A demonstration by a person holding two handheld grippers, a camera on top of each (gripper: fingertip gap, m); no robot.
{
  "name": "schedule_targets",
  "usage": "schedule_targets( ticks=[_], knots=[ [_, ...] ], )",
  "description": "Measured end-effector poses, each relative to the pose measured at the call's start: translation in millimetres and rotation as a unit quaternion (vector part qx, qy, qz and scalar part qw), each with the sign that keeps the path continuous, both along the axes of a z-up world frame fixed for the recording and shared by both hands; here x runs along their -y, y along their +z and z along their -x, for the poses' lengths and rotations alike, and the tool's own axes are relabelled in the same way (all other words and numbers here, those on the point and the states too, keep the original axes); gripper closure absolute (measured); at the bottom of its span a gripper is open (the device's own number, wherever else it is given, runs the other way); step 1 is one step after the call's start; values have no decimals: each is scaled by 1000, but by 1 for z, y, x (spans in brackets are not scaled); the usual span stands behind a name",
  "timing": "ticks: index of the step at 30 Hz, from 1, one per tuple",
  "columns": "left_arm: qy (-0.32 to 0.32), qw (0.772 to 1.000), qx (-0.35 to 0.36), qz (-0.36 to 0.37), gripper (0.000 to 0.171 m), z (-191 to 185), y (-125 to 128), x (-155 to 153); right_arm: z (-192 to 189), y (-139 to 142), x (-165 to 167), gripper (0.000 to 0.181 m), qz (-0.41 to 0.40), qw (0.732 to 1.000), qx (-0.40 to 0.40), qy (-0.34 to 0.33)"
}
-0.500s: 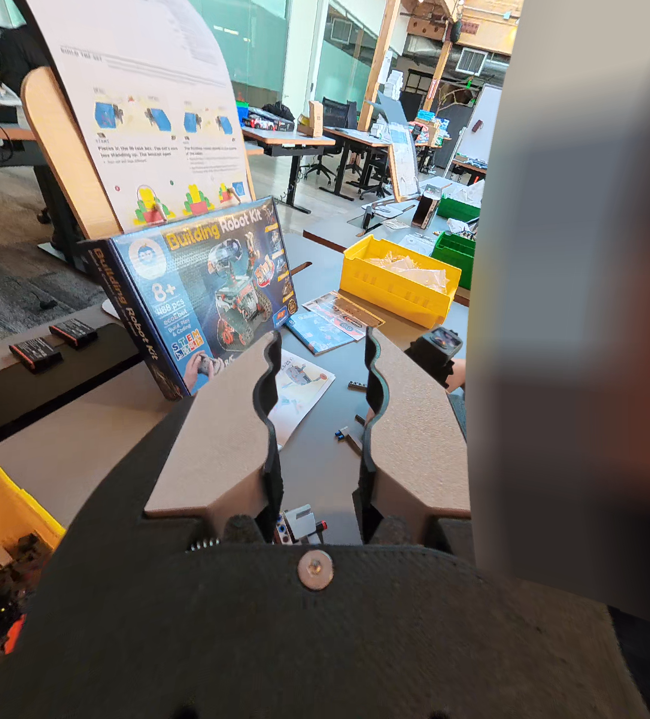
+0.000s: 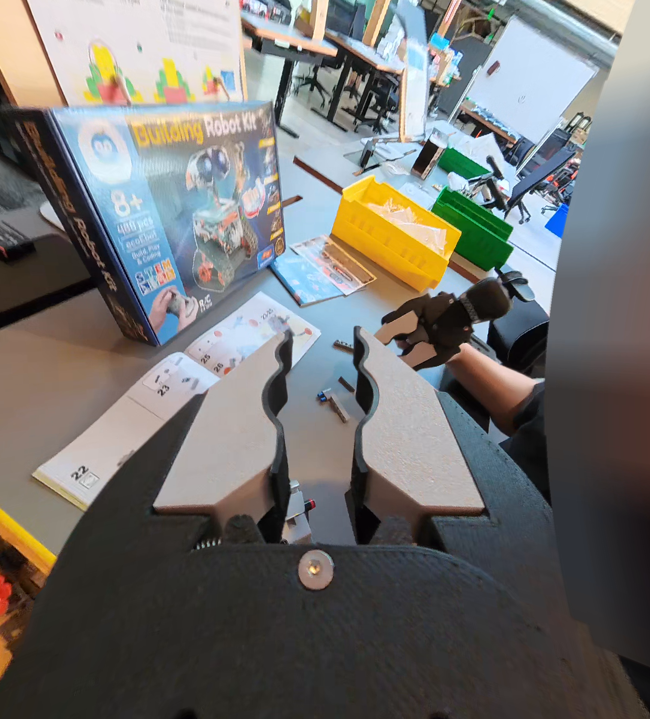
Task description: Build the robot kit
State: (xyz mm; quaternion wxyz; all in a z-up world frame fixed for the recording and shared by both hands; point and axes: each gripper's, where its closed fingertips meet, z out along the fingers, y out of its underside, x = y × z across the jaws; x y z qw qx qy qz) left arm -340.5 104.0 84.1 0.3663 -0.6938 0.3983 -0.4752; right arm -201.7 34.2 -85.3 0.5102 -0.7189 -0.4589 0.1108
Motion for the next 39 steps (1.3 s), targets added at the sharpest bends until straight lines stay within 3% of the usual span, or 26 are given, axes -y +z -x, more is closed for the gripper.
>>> schedule_targets(
  ticks=[9, 14, 21, 24, 29, 34, 39],
  knots=[
    [-31, 998, -26, 43, 145, -22, -24, 2, 7, 27, -5, 168, -74, 996, -34, -21],
    [-57, 996, -40, 52, 147, -33, -33, 13, 8, 28, -5, 169, -78, 996, -35, -22],
    [-40, 995, -82, 44, 150, -27, -45, 8, 6, 25, -3, 169, -67, 997, -29, -19],
    [-21, 995, -85, 44, 151, -11, -39, 2, 6, -3, 0, 168, 13, 1000, 5, -9],
    [64, 991, -115, 15, 151, 34, -30, -20, -9, -57, 14, 168, 142, 986, 91, 2],
    [146, 980, -135, -7, 151, 80, -21, -37, -16, -76, 22, 168, 200, 974, 107, 4],
    [230, 954, -190, 4, 150, 133, -33, -55, -18, -78, 23, 167, 211, 972, 106, 3]
  ],
)
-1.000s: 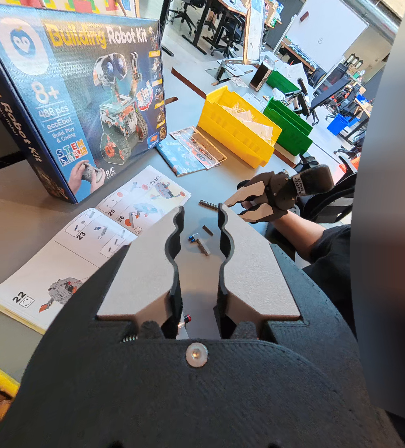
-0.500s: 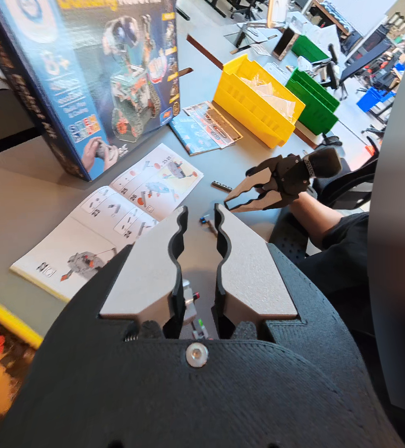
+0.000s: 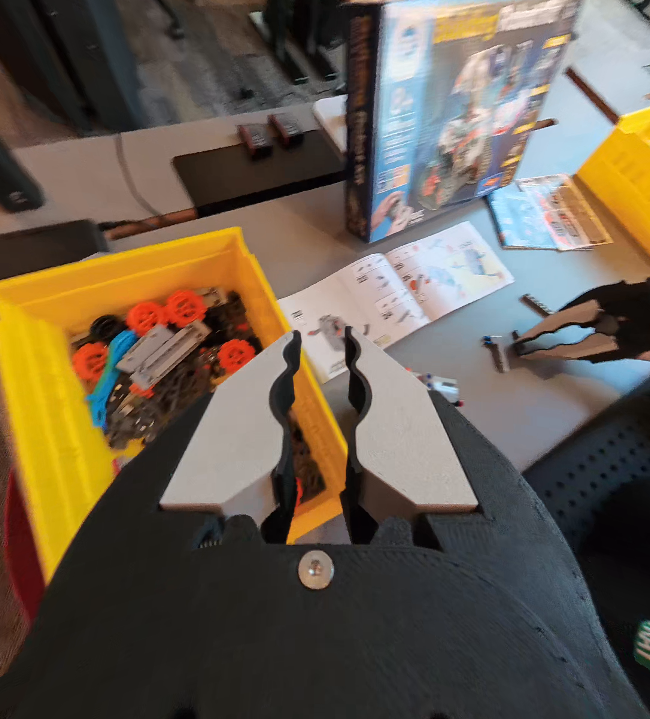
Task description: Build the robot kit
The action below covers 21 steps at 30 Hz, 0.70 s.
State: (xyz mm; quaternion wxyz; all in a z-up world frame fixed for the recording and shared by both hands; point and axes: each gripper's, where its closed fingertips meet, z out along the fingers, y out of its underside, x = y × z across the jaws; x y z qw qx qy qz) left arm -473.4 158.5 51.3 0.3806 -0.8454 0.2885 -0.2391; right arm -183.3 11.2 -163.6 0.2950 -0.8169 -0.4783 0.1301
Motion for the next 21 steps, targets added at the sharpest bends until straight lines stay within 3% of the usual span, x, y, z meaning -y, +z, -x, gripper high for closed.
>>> schedule_targets(
  ticks=[4, 11, 15, 21],
  knots=[
    [67, 994, -60, 68, 152, 41, -36, -13, 1, 2, -3, 158, -10, 1000, -7, 1],
    [157, 956, -159, 187, 164, 99, -112, -55, 16, 30, -10, 156, -76, 995, -66, 20],
    [178, 924, -212, 264, 164, 120, -158, -63, 14, 34, -13, 156, -87, 993, -77, 14],
    [160, 910, -223, 311, 157, 116, -186, -64, 15, 35, -14, 157, -98, 993, -70, 16]
  ],
)
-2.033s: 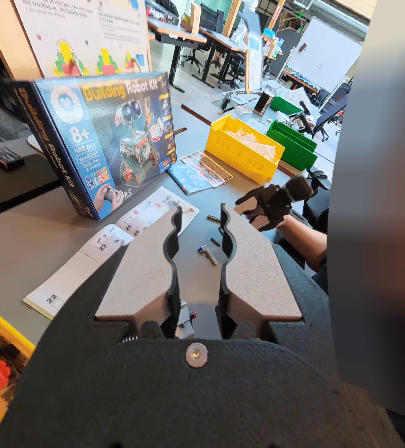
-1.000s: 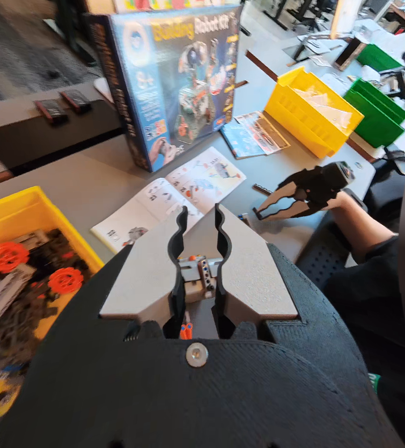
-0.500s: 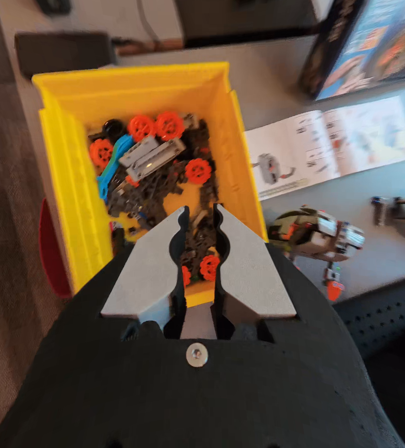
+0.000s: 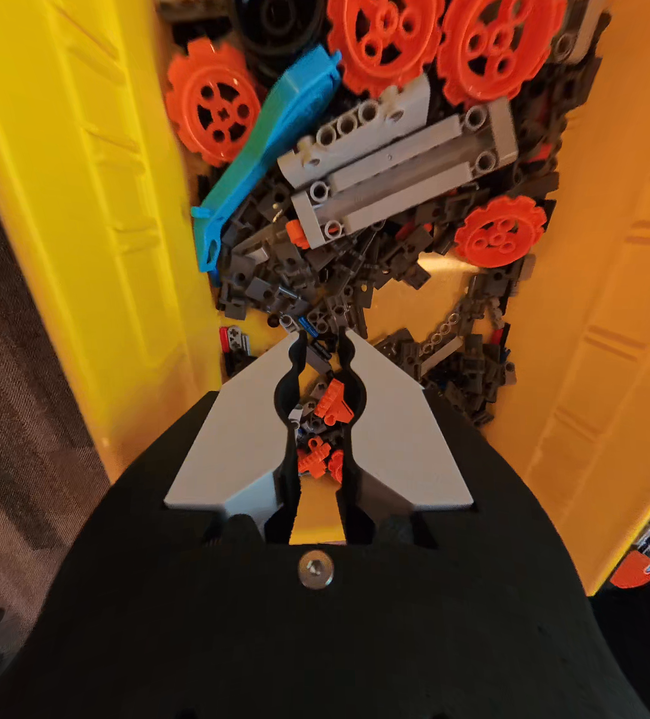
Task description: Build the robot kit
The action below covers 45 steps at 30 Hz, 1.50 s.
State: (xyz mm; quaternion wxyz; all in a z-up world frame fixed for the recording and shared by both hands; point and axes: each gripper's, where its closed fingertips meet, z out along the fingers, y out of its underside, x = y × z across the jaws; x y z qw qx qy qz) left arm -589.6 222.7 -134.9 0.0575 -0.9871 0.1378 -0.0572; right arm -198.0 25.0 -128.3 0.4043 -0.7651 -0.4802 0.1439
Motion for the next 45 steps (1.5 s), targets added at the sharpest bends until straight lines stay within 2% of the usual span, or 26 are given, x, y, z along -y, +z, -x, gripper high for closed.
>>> schedule_targets(
  ticks=[7, 15, 23, 34, 45],
  knots=[
    [-25, 998, -8, 65, 163, -4, -20, 16, -1, -2, 0, 157, 0, 1000, 7, 0],
    [2, 995, -20, 102, 165, 10, -30, 25, -2, -6, 0, 157, 3, 1000, 18, -1],
    [32, 996, -2, 87, 165, 15, -21, 23, -3, -9, 0, 157, 6, 1000, 24, -2],
    [46, 993, -21, 106, 165, 19, -25, 30, -4, -12, 1, 158, 7, 1000, 30, -1],
    [34, 992, -40, 115, 166, 18, -28, 33, -4, -13, 1, 158, 9, 999, 34, 1]
  ],
)
